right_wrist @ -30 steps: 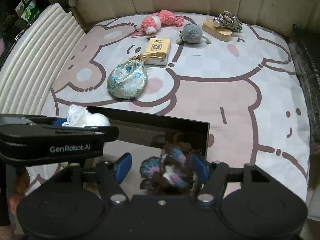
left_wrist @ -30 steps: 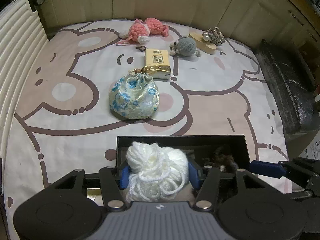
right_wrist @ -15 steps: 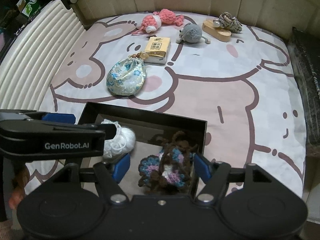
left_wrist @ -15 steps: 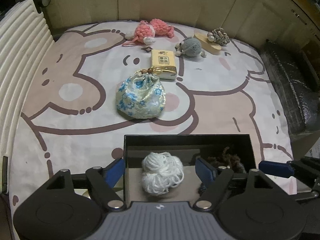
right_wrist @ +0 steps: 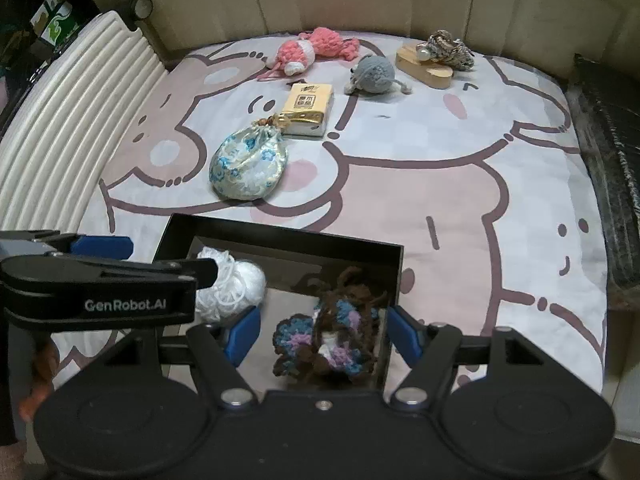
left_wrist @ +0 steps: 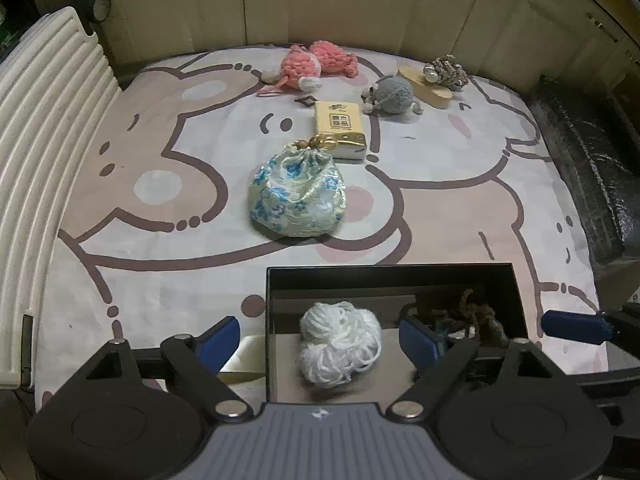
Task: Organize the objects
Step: 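Lower both held items into the black box and open both grippers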
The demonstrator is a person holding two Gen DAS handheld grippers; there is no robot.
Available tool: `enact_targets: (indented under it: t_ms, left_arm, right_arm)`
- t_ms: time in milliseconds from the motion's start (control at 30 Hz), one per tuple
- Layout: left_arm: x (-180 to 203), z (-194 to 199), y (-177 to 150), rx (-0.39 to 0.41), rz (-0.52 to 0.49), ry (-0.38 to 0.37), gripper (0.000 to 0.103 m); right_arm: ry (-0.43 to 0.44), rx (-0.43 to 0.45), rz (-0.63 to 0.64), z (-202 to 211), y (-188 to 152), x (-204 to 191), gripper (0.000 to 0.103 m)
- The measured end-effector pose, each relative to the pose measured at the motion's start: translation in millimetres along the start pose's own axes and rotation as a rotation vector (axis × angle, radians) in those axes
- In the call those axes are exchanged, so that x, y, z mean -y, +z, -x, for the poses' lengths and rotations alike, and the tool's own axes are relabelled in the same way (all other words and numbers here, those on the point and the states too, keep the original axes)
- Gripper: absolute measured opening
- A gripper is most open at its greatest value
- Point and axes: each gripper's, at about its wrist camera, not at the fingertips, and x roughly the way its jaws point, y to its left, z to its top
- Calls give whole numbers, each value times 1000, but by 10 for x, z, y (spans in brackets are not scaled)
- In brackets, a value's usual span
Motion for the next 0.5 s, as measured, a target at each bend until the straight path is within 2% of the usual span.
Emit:
enact_targets:
  t_ms: [267, 433, 500]
  left_arm:
    - [-60, 42, -6, 18, 13, 35, 100]
    - [-94, 98, -6, 40, 15, 54, 103]
    - [-103, 118, -8, 46, 12, 72, 103]
  right_arm:
    - [-17, 22, -16, 57, -9, 55, 77]
    - [-50, 47, -10, 98, -11, 65, 91]
    - [-61, 53, -7, 109, -13, 73, 94]
